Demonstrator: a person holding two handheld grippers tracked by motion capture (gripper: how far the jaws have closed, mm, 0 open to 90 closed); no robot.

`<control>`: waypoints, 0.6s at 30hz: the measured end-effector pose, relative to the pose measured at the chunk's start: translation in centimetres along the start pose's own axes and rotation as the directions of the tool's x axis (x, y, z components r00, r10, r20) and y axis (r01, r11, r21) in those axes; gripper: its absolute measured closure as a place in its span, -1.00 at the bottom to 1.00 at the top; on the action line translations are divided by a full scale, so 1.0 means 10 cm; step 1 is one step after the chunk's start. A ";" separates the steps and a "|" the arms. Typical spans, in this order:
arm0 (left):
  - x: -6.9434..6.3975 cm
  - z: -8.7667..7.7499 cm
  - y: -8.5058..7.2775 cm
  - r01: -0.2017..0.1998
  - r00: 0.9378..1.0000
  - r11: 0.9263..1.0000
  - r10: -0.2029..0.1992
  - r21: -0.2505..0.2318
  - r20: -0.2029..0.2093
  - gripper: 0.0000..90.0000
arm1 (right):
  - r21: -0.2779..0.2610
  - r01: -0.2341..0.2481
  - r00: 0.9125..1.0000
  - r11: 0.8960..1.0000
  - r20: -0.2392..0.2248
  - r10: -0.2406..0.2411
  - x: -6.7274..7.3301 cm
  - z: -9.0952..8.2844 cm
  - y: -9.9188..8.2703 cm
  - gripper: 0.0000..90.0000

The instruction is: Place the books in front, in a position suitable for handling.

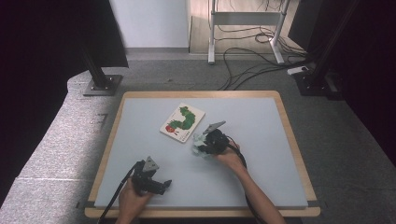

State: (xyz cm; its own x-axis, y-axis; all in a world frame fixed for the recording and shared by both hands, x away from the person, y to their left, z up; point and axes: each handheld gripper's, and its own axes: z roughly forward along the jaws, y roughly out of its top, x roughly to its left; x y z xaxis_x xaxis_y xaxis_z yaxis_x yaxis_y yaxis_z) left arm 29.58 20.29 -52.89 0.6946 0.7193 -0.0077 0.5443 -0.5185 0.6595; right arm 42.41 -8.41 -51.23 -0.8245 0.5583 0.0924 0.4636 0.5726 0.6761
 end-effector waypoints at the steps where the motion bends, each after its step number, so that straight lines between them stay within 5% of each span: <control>1: 0.00 0.00 0.00 0.000 1.000 1.000 0.000 0.000 0.000 -1.00 | -0.003 0.001 1.000 1.000 -0.001 -0.001 0.00 -0.02 0.00 0.59; 18: 0.00 0.00 0.00 0.000 1.000 1.000 0.000 0.000 0.000 -1.00 | -0.076 0.045 0.999 0.996 0.021 -0.044 0.05 -0.47 -0.04 0.61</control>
State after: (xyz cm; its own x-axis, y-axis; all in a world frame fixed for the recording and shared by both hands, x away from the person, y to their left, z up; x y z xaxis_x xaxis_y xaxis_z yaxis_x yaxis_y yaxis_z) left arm 29.59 20.28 -52.89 0.6943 0.7196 -0.0078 0.5444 -0.5181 0.6597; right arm 40.26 -11.22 -48.03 -0.8367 0.5457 0.0472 0.3999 0.5498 0.7334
